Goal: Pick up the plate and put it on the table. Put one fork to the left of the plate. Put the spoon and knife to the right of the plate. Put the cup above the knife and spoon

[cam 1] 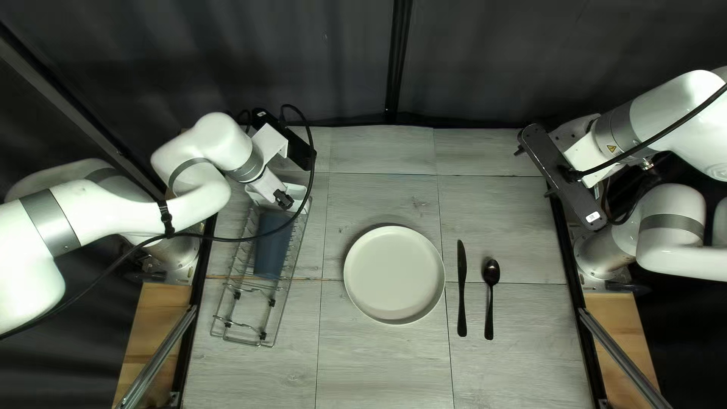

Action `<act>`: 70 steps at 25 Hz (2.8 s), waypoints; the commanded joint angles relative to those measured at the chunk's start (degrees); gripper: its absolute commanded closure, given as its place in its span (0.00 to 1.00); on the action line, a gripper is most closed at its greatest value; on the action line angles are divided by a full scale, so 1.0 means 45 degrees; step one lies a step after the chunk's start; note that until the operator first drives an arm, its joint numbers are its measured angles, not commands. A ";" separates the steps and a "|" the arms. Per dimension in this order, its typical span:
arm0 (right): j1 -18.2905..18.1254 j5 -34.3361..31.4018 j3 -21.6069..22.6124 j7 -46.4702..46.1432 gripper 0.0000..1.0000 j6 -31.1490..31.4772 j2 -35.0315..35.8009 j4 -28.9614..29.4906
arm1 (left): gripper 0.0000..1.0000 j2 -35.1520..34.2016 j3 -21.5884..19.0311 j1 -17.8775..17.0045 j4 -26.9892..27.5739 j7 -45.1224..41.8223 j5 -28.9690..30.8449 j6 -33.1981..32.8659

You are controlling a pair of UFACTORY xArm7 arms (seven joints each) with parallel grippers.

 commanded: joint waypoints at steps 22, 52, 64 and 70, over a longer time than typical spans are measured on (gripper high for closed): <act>0.0000 0.0000 0.0000 0.0000 0.00 0.0000 0.0000 0.0000 | 0.00 -0.0435 0.3251 -0.1914 -0.0039 0.5654 0.0361 0.0585; 0.0000 0.0000 0.0000 0.0000 0.00 0.0000 0.0000 0.0000 | 0.00 -0.4177 0.8098 -0.3344 -0.2268 1.3027 0.2501 0.2480; 0.0000 0.0000 0.0000 0.0000 0.00 0.0000 0.0000 0.0000 | 0.00 -0.4338 0.8962 -0.3212 -0.2392 1.4221 0.2750 0.2392; 0.0000 0.0000 0.0000 0.0000 0.00 0.0000 0.0000 0.0000 | 0.00 -0.3769 1.0283 -0.2430 -0.2388 1.5536 0.3498 0.2155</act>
